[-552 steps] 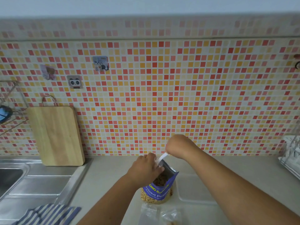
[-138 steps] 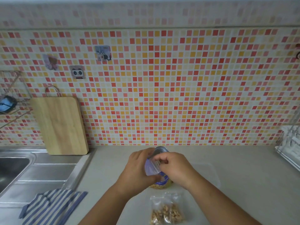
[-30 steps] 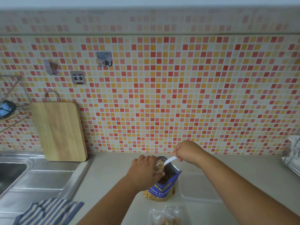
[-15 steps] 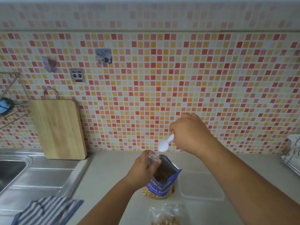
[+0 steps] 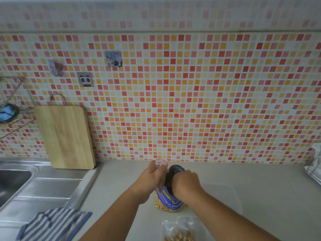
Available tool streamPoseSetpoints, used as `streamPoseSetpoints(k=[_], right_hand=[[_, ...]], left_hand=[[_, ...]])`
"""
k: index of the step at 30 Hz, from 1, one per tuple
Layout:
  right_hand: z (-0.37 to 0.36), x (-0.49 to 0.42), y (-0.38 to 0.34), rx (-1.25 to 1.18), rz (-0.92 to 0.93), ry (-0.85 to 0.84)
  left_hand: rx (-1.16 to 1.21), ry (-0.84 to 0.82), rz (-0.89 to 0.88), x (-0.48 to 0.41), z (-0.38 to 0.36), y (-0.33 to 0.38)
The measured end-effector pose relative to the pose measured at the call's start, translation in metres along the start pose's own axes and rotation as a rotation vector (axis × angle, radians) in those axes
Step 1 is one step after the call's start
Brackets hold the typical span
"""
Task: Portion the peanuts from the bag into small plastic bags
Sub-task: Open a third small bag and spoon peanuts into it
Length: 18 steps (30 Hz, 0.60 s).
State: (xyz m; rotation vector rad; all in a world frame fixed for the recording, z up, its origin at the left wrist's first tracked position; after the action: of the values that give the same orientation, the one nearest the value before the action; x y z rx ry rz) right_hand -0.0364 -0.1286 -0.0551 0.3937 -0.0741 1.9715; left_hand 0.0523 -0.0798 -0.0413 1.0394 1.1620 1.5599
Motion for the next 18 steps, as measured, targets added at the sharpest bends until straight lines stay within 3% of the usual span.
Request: streamPoseSetpoints(k=[11, 15, 18], right_hand=[[0.003, -0.014, 0.050, -0.424, -0.222, 0.073], [-0.009, -0.027, 0.071, -0.544, -0.237, -0.014], [-0.015, -0.034, 0.079, -0.495, -0.222, -0.113]], left_hand=[[-0.016, -0.005, 0.032, -0.001, 0.008, -0.002], [-0.016, 0.071, -0.027, 0.001, 0.026, 0.008], [-0.136, 0.103, -0.066, 0.002, 0.037, 0.015]])
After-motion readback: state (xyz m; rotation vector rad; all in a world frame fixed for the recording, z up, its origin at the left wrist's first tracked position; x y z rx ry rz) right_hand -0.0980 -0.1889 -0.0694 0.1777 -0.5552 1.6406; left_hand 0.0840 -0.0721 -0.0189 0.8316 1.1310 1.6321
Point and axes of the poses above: each hand's wrist, its own x-axis away from the middle knuckle, its own z-axis out of the back of the hand, y = z × x, the point moved 10 cm from there along -x, towards the middle knuckle, and after that the axes turned 4 degrees about -z, right-handed, at the moved point
